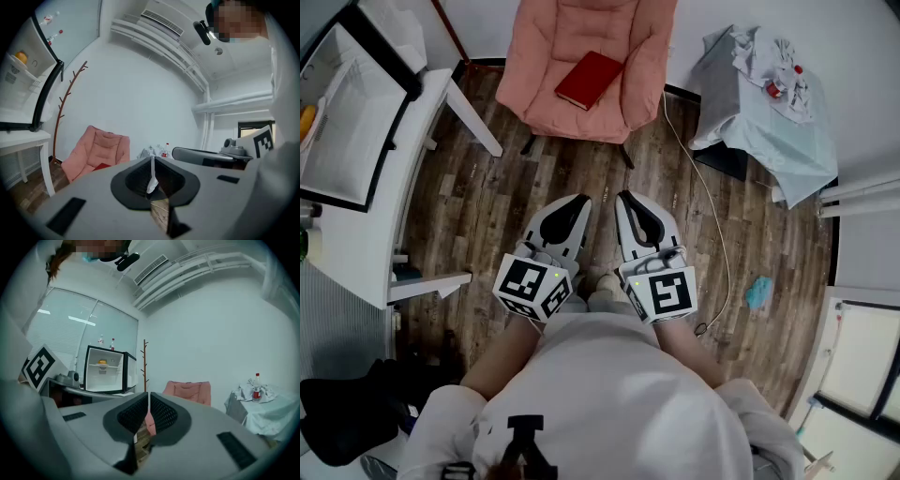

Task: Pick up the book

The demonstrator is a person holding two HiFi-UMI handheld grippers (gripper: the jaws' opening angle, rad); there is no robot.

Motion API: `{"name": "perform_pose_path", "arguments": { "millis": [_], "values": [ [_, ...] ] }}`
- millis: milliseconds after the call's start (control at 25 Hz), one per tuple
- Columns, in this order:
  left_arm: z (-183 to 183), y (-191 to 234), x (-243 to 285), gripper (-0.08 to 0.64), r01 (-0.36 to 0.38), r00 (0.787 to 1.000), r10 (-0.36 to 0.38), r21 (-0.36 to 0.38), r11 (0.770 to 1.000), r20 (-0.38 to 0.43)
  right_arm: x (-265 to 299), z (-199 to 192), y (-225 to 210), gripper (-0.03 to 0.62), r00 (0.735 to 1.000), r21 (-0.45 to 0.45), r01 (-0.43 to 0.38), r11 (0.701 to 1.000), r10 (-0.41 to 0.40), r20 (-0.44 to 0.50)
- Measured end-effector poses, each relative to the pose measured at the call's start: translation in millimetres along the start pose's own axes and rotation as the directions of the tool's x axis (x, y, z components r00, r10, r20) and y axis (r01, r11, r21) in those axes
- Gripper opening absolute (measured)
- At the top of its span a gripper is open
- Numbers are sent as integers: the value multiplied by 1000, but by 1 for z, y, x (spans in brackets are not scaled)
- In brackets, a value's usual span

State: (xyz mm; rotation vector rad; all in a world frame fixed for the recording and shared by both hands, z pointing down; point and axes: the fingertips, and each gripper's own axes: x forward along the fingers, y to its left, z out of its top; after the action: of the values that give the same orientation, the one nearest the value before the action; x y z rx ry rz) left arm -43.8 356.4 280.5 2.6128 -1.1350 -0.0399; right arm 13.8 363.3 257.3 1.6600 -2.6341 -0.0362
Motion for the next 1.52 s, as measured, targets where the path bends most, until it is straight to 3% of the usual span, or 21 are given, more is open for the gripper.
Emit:
{"name": "perform_pose_path", "arguments": {
  "millis": [880, 1240, 1520],
  "values": [
    [2, 3, 16, 25, -7, 1000, 7, 6, 1000, 9, 9, -5, -18, 37, 1000, 50, 22, 999, -23, 8],
    [2, -11, 41, 25, -46, 998, 46, 5, 999, 44, 3, -7, -50, 37, 1000, 38, -4, 999, 3, 17],
    [-6, -10, 46, 25, -76, 997, 76, 3, 997, 21, 10, -14, -58, 37, 1000, 60, -27, 998, 27, 9]
  ]
}}
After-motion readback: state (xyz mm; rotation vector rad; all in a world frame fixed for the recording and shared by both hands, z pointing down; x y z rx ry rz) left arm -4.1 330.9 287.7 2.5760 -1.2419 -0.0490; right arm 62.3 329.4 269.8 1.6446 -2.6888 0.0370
